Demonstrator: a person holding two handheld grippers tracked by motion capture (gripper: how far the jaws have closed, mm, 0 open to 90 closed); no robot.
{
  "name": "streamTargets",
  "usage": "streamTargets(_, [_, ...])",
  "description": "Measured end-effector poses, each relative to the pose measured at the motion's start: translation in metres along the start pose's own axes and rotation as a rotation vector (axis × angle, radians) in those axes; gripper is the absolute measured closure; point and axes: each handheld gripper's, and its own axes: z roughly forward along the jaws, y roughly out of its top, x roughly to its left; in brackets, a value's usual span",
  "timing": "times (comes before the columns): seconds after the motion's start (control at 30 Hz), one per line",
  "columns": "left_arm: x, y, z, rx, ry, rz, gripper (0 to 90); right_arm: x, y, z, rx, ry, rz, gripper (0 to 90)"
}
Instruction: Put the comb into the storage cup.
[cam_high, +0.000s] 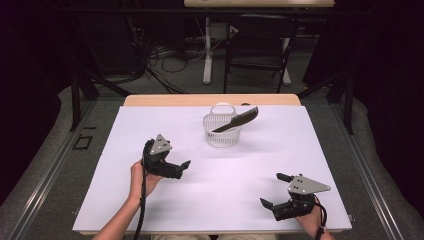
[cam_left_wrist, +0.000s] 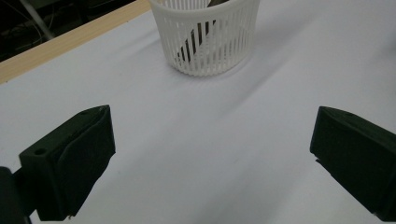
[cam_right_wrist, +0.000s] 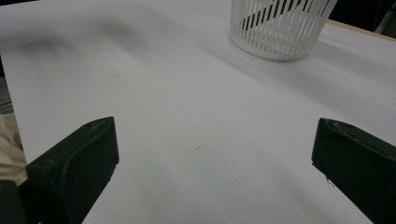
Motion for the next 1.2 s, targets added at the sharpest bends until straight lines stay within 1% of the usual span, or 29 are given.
streamTargets(0.07, [-0.001, -0.003, -0.001, -0.002, -0.004, -0.005, 0.0, 0.000, 0.000, 0.000, 0.000, -0.001, 0.000, 0.2])
streamTargets(0.37, [-0.006, -0.016, -0.008, -0.002, 0.006, -0.012, 0.0, 0.000, 0.000, 0.000, 0.000, -0.001, -0.001, 0.2])
streamTargets(0.7, [-0.011, -0.030, -0.017, -0.021, 0.021, -0.020, 0.0, 0.000, 0.000, 0.000, 0.000, 0.001, -0.001, 0.3])
streamTargets(0.9, [-0.014, -0.040, -0.022, -0.044, 0.029, -0.033, 0.0, 0.001, 0.000, -0.001, -0.002, 0.001, -0.002, 0.2])
streamTargets(0.97, [-0.015, -0.043, -0.024, -0.045, 0.039, -0.028, 0.0, 0.001, 0.000, -0.001, 0.003, 0.002, -0.004, 0.2])
streamTargets(1.03, [-0.016, -0.047, -0.025, -0.052, 0.038, -0.040, 0.0, 0.001, 0.000, -0.001, 0.001, 0.001, -0.003, 0.2])
streamTargets(1.2, [-0.018, -0.053, -0.028, -0.059, 0.042, -0.042, 0.0, 0.001, 0.000, -0.001, 0.000, 0.002, -0.006, 0.2])
